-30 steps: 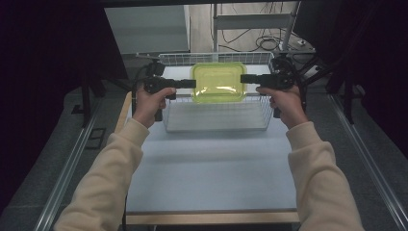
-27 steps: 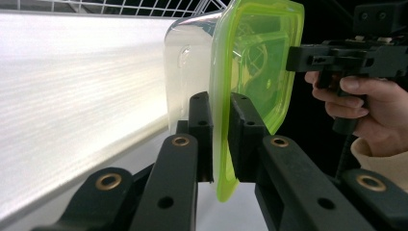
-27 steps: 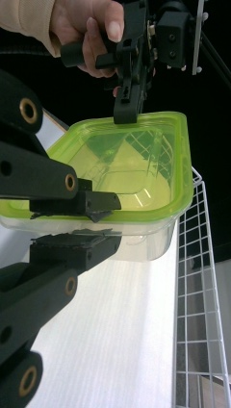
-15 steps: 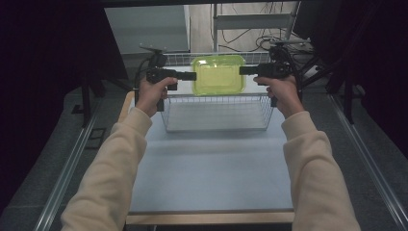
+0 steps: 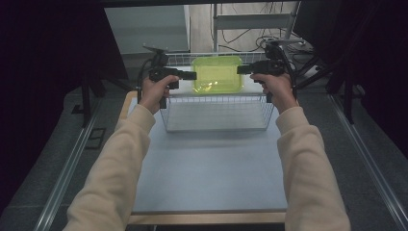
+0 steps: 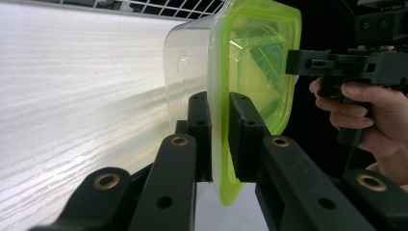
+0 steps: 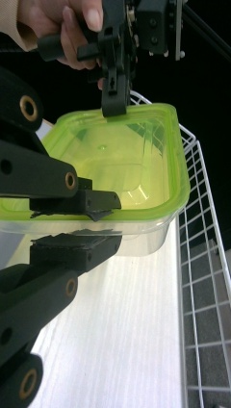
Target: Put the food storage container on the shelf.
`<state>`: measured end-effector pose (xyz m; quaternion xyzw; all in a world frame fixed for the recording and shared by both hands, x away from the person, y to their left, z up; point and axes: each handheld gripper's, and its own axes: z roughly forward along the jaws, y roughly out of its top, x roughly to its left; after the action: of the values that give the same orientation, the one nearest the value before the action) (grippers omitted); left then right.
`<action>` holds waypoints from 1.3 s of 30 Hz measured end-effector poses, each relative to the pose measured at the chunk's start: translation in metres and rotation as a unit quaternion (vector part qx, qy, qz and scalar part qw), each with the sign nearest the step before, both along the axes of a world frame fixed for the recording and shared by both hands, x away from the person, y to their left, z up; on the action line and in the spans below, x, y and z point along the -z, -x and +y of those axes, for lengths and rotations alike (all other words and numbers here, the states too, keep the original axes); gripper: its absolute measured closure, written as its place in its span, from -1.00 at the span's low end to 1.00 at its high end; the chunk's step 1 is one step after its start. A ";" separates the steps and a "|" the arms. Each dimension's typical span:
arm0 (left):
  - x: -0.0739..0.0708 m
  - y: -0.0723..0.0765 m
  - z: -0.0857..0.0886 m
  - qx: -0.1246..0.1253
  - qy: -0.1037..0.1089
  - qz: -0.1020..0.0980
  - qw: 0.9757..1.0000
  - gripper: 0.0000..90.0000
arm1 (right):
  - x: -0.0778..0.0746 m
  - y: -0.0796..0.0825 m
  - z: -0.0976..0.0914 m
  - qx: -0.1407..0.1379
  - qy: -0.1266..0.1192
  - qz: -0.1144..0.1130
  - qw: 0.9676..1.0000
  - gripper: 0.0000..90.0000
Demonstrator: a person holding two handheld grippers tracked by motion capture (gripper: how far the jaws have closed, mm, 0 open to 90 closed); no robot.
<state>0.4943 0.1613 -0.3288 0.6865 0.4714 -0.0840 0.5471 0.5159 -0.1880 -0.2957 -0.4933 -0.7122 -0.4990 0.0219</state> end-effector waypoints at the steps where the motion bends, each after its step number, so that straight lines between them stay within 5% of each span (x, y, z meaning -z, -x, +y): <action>1: 0.000 0.000 0.000 0.000 0.000 0.000 1.000 0.79 | 0.001 -0.001 0.000 0.002 0.004 0.000 1.000 0.75; 8: 0.005 -0.010 -0.001 -0.020 0.023 0.016 0.999 0.77 | 0.007 -0.008 0.000 0.018 -0.003 0.001 1.000 0.74; 23: 0.010 -0.021 -0.003 -0.042 0.031 0.046 0.998 0.65 | 0.013 -0.012 0.008 0.046 0.029 -0.015 0.998 0.58; 30: 0.014 -0.025 -0.002 -0.043 0.034 0.052 0.997 0.60 | 0.018 -0.015 0.009 0.053 0.022 -0.008 0.998 0.54; 37: 0.014 -0.026 -0.002 -0.044 0.028 0.043 0.998 0.57 | 0.019 -0.015 0.010 0.054 0.025 -0.010 0.998 0.49; 39: 0.015 -0.026 -0.003 -0.050 0.009 0.038 0.998 0.35 | 0.019 -0.014 0.011 0.055 0.033 -0.014 0.998 0.40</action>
<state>0.5204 0.1588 -0.3435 0.6537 0.5247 -0.0866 0.5384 0.5299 -0.1772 -0.3148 -0.5248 -0.7007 -0.4823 -0.0320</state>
